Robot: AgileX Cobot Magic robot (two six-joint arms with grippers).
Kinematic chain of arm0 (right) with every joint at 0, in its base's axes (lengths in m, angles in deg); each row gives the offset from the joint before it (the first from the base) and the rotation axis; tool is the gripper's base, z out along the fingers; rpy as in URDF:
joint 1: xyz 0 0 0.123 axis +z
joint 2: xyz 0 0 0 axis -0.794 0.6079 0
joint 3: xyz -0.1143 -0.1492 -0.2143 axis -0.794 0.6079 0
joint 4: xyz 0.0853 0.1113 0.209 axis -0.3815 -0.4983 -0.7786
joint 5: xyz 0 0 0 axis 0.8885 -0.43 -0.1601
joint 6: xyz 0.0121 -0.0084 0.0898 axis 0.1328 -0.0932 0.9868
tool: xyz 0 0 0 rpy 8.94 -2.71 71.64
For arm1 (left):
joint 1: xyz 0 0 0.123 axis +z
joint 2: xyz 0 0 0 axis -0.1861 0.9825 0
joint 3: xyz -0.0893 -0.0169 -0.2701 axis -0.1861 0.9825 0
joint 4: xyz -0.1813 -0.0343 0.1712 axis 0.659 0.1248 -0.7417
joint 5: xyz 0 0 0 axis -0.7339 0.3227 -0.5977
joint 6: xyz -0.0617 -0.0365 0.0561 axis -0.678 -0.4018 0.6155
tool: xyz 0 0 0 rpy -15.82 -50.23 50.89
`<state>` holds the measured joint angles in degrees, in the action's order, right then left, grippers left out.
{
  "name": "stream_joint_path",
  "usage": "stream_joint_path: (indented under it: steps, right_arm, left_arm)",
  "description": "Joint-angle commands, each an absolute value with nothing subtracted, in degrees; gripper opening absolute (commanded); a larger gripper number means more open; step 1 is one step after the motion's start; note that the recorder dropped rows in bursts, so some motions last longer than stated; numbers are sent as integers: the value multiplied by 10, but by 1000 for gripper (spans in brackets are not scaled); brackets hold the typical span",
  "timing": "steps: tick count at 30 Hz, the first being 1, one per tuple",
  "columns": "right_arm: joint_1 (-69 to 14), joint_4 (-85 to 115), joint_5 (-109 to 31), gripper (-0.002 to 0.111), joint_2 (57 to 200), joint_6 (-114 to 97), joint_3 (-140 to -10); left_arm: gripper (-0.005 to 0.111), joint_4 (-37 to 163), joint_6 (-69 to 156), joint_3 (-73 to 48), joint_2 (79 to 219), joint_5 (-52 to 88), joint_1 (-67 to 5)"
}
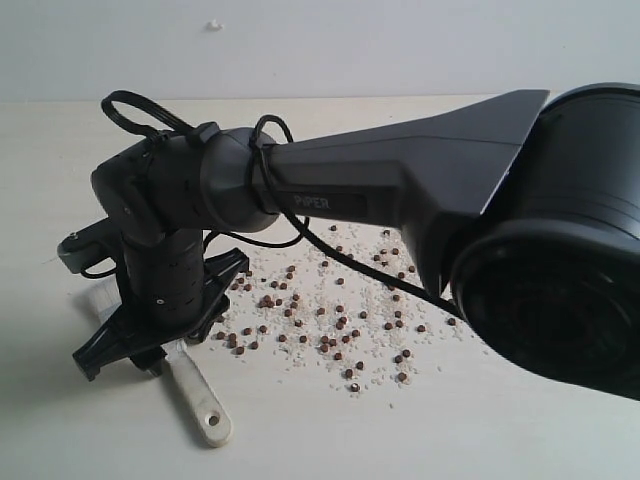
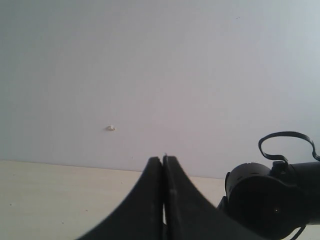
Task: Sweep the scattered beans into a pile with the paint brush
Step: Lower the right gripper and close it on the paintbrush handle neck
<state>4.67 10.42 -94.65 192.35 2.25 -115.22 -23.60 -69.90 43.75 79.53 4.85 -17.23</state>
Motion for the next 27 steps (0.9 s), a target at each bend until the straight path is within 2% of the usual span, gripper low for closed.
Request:
stream_joint_path:
  steps: [1,27]
  right_arm:
    - [48,108,-962,53,1928,28,-1155]
    - [60,148,-993,52,1935,29,-1195]
  left_arm:
    - [0,-238,-701,440,792,48,-175]
    - [0,-238,-701,440,792,48,-175]
